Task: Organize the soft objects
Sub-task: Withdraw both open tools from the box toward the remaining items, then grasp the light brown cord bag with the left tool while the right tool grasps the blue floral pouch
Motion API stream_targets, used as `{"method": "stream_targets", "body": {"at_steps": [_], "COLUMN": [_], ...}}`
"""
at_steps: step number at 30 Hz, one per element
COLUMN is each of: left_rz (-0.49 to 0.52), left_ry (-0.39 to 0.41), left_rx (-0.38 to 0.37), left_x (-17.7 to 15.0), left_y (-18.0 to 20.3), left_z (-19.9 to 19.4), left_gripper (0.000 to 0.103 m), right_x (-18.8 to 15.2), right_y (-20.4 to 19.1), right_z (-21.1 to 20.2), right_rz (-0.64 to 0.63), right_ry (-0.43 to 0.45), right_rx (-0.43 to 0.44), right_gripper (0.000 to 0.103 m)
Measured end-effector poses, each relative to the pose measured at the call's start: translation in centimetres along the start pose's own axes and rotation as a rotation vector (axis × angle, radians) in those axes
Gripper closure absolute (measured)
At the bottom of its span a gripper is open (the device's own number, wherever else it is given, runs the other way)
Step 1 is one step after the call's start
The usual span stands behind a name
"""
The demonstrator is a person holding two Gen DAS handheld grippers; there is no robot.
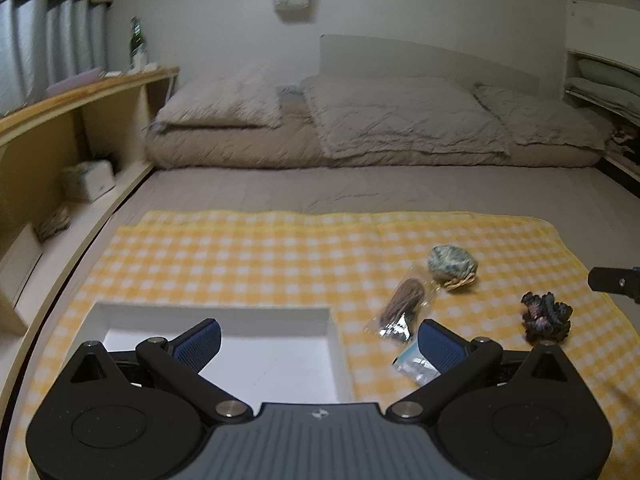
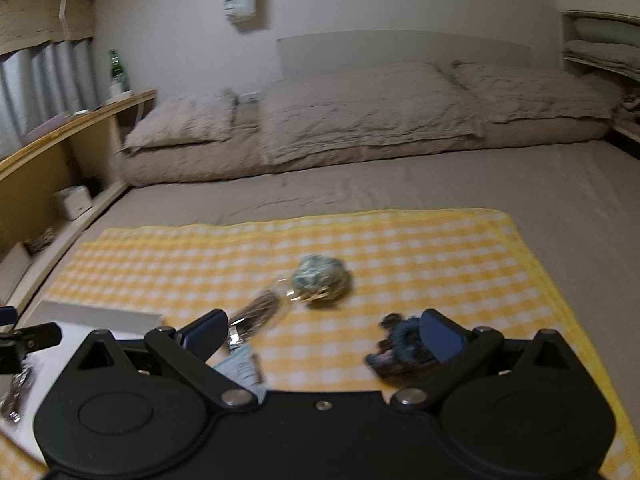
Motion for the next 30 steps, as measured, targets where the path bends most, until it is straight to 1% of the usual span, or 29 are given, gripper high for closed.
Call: {"method": "stream_targets", "body": {"at_steps": [4, 9, 12, 15, 17, 19, 24, 27, 29, 30], "left_rz": [0.074, 0.171, 0.229, 0.259, 0.274, 0.302, 0.423, 0.454, 0.459, 0.457], "left_ry": [0.017, 0.04, 0.058, 0.067, 0.05, 0.015, -0.054, -0.086, -0.103, -0.111], "left_rx": [-0.047, -0.095, -0.139, -0.193, -0.226, -0.255, -0.287, -0.306, -0.311, -0.314], "left_x": [0.3, 0.5, 0.8, 1.2, 1.3, 1.3, 0.9, 0.7, 0.6, 0.6], "left_y": [2.5, 5.7, 7.4, 8.6, 9.4, 10.1, 11.9, 12.2, 12.0, 11.9], "left_z": [1.5, 3.8, 5.5, 7.5, 8.9, 10.4, 14.4, 16.6, 18.0, 18.6], "left_gripper": [0.0, 0.0, 0.0, 0.0, 0.0, 0.0, 0.0, 0.0, 0.002, 0.006], "right_x": [0.4, 0.4, 0.3, 0.6, 0.9, 1.1, 1.8, 2.1, 2.3, 2.4], "right_y": [1.9, 4.0, 5.1, 5.8, 6.1, 6.2, 6.3, 6.0, 5.7, 5.5], "right_z": [1.6, 4.3, 5.9, 7.4, 8.4, 9.4, 12.3, 14.2, 15.5, 16.0], "right_rz": [0.001, 0.01, 0.025, 0.051, 0.067, 0.079, 0.106, 0.107, 0.109, 0.113], "right_ry": [0.002, -0.022, -0.03, -0.031, -0.031, -0.028, -0.028, -0.034, -0.04, -0.041], "right_rx": [-0.057, -0.112, -0.11, -0.097, -0.091, -0.08, -0.05, -0.034, -0.016, -0.007], "right_gripper": [0.0, 0.0, 0.0, 0.0, 0.0, 0.0, 0.0, 0.0, 0.0, 0.0]}}
Point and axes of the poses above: each gripper's, at about its wrist camera, not at the fingertips, and z roughly the way its jaws point, y to its right, x to its top, the point moved 4 cm from there along z, roughly the way its jaws point, and after that the axes turned 2 degrees about x, right-handed, at the moved point
